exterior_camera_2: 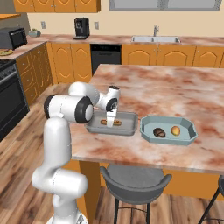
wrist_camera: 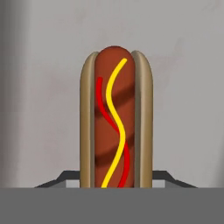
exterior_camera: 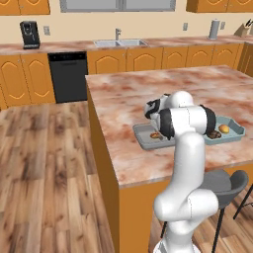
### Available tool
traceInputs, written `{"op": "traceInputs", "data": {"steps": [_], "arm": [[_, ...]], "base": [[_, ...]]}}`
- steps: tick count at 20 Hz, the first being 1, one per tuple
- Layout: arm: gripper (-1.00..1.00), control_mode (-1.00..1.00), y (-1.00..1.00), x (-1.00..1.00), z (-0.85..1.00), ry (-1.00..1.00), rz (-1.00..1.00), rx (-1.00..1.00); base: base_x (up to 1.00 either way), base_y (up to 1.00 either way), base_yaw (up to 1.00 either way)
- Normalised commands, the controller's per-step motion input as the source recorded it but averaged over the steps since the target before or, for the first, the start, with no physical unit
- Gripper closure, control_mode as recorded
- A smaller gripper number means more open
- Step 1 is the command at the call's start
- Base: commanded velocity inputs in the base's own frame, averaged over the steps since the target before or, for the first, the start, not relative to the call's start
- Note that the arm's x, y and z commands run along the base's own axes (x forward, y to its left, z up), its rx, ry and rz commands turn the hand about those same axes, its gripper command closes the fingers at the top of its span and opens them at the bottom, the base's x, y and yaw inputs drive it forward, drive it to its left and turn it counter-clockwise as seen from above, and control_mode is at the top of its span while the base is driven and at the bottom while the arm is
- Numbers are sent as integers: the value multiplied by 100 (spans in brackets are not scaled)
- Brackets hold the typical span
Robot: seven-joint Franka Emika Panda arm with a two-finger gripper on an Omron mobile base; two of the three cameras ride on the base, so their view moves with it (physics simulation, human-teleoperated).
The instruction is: Place the cold items (potato and mango) from the fridge in one tupperware on the dining counter. Place the warm items (hot dog and kebab skewer) in the stove area in another tupperware.
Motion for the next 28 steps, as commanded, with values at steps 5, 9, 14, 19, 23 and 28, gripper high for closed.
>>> {"op": "traceInputs", "data": {"steps": [5,9,14,19,23,28], "arm": [[-100,-100,0,14,-23,0,0,0],[-100,-100,0,-2,-2,0,0,0],[-100,-100,0,-10,12,0,0,0],[-100,-100,0,-23,39,0,0,0],[-100,-100,7,-42,56,0,0,0],[-100,-100,47,-47,49,0,7,-1]], "base": [[0,0,0],[0,0,0],[0,0,0],[0,0,0],[0,0,0],[0,0,0]]}}
